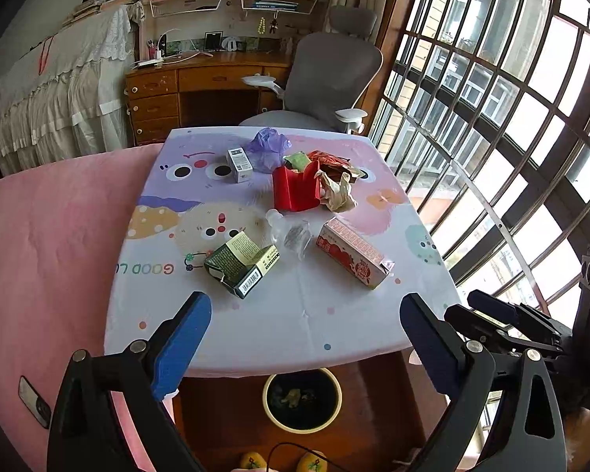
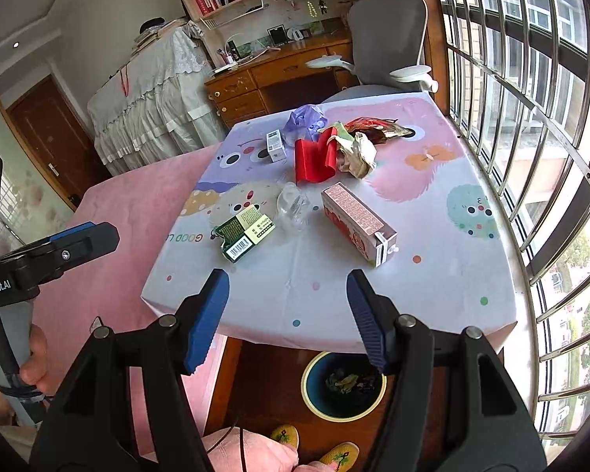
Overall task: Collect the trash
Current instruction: 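Move both open tools back toward the red paper and white tissue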
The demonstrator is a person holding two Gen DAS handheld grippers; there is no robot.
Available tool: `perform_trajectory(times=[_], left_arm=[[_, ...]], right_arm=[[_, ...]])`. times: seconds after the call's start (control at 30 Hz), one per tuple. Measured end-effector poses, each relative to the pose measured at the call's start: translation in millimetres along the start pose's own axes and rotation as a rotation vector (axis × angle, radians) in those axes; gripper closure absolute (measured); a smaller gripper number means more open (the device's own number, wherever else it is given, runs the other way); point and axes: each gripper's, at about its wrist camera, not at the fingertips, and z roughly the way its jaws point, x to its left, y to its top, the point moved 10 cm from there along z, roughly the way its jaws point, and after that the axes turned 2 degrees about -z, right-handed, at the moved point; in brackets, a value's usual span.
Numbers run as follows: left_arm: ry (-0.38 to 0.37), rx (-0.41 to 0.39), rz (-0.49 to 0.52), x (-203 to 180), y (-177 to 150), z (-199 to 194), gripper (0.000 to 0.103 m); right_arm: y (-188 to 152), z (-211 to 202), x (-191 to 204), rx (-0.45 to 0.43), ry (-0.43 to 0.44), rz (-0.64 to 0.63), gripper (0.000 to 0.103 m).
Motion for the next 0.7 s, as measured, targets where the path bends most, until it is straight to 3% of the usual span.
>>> perform_trajectory(times=[0.2,0.33,0.53,0.7], left_arm=[[-0.017,0.043,0.050,-5,33,49,0.005],[-0.072,0.064,0.054,-3,71,92,0.005],[-0.157,0.153,0.097,0,130,179,0.005],[-0.199,0.236,0.135,3,162,257,0.005]], right_arm=[[26,43,-27,0.027,-0.039,0.049,0.044],[53,75,-46,0.039,-0.085,0.081,0.044],[96,138,-76,0.097,-0.174,0.159,0.044],[124,203,-99,0.152,-0.235,0.203,0.044]])
